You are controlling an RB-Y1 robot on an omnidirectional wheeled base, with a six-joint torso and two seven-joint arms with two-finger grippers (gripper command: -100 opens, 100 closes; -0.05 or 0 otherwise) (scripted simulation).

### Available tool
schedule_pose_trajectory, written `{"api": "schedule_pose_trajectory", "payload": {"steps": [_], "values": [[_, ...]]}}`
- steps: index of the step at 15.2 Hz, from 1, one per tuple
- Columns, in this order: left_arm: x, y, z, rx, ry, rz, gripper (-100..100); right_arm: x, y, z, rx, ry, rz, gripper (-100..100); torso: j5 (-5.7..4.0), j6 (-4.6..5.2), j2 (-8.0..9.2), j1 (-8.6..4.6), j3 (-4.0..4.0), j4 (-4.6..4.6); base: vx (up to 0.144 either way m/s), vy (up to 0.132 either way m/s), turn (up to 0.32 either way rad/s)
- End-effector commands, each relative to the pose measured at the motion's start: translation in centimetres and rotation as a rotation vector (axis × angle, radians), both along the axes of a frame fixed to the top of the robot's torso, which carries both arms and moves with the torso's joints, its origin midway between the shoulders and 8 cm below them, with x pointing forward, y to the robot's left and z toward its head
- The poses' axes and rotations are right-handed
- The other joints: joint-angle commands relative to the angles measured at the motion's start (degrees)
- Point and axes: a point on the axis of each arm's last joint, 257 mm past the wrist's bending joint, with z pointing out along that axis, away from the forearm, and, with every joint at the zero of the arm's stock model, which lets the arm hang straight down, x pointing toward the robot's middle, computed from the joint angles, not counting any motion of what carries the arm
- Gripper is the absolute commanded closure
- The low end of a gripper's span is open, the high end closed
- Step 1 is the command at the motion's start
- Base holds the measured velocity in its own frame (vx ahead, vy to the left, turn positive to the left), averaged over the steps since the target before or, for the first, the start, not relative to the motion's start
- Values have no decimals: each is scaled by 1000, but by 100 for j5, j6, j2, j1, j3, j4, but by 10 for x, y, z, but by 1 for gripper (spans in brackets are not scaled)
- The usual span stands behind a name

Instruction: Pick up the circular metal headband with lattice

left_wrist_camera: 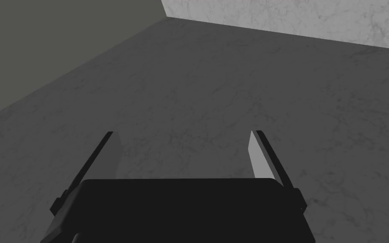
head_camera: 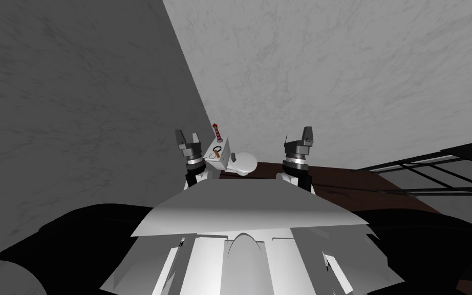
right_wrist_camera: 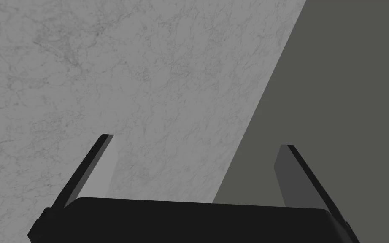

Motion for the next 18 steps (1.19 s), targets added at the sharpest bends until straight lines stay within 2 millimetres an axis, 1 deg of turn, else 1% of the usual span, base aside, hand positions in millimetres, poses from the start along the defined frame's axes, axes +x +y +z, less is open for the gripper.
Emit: {"api": "schedule_pose_trajectory", "payload": {"steps": [1,3,6,7,9,10,11,12,13,14,15,16,17,18], "values": [[4,-5,-3,32,21,-18,-100,0,0,0,0,0,0,0,0,0,0,0,0,0,0,0,0],[8,-8,-6,53,40,-31,-100,0,0,0,0,0,0,0,1,0,0,4,0,0,0,10,-1],[23,-15,-21,107,121,-64,-100,0,0,0,0,0,0,0,2,0,0,9,0,0,-1,17,-3],[23,-15,-21,107,122,-64,-100,0,0,0,0,0,0,0,2,0,0,10,0,0,-1,24,-3],[34,-19,-35,134,185,-81,-100,0,0,0,0,0,0,0,3,0,0,13,0,0,-3,25,-3],[35,-19,-36,134,193,-81,-100,0,0,0,0,0,0,0,3,0,1,13,0,0,-4,26,-2],[42,-20,-45,145,232,-87,-100,0,0,0,0,0,0,0,3,0,0,13,0,0,0,29,-3],[42,-20,-45,144,233,-87,-100,0,0,0,0,0,0,0,3,0,0,14,0,0,0,25,-4],[49,-21,-54,153,275,-93,-100,0,0,0,0,0,0,0,3,0,-1,13,0,0,0,23,-4],[49,-21,-54,153,275,-93,-100,0,0,0,0,0,0,0,3,0,0,12,0,0,-1,20,-2],[55,-21,-63,161,313,-97,-100,0,0,0,0,0,0,0,3,0,0,11,0,0,-1,22,-2],[56,-21,-65,160,320,-97,-100,0,0,0,0,0,0,0,3,0,0,11,0,0,-1,22,-3],[61,-21,-72,166,351,-101,-100,0,0,0,0,0,0,0,3,0,0,11,0,0,-1,26,-3],[63,-21,-76,165,366,-100,-100,0,0,0,0,0,0,0,3,0,0,12,0,0,-2,24,-5]]}}
